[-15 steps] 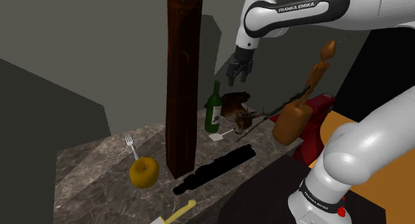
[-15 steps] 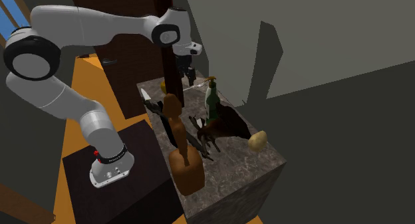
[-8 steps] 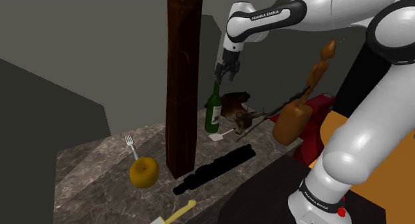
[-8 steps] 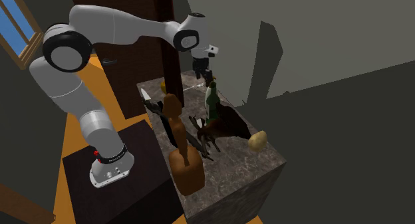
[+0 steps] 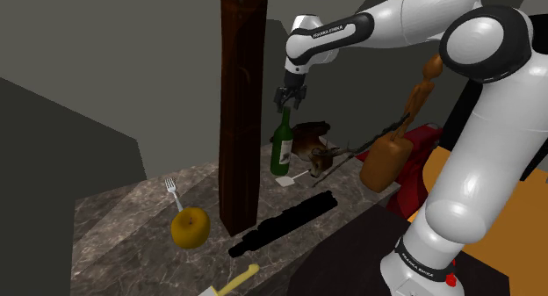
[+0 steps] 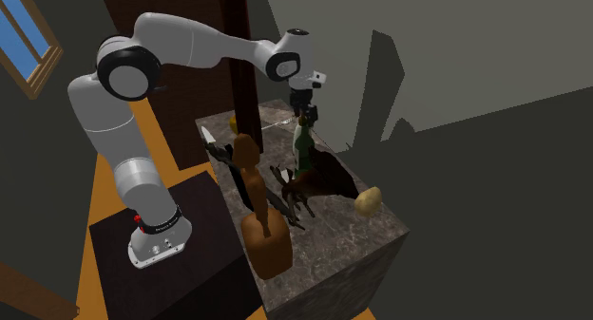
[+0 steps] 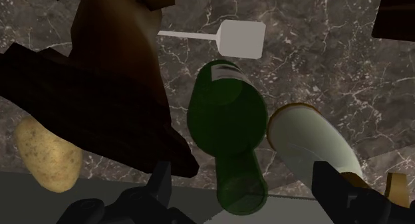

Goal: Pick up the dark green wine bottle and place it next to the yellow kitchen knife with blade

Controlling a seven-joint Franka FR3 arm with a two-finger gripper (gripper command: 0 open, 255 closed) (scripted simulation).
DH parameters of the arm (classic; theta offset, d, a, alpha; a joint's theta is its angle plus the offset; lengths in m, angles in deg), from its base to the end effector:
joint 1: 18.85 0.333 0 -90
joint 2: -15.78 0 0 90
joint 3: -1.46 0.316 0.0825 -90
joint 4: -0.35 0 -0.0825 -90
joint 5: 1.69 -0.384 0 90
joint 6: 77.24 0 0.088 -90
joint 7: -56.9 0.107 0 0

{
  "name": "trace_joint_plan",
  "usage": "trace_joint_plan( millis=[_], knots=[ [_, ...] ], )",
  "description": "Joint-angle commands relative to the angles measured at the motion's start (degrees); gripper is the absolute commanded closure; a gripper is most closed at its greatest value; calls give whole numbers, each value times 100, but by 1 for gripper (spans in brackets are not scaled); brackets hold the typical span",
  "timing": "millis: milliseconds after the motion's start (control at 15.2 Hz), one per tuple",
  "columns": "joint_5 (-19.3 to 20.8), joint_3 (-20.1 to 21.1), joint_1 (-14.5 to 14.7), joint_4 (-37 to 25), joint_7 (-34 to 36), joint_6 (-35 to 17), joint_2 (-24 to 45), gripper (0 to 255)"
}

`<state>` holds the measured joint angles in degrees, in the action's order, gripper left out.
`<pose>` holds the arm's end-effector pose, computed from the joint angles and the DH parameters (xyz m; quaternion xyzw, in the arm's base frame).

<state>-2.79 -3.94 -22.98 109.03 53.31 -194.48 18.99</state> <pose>0.5769 -0.0949 0.4791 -0.9973 0.0555 -0.0472 0.0007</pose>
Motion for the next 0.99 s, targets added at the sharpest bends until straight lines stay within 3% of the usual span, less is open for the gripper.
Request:
trace_joint_plan(
  millis=[0, 660, 726, 924],
  knots=[
    [-7, -1, -2, 60, -6, -119, 55, 0],
    [-17, 0, -2, 170, -12, -300, 127, 0],
    [-17, 0, -2, 170, -12, -300, 127, 255],
    [-17, 0, -2, 170, -13, -300, 127, 255]
  ],
)
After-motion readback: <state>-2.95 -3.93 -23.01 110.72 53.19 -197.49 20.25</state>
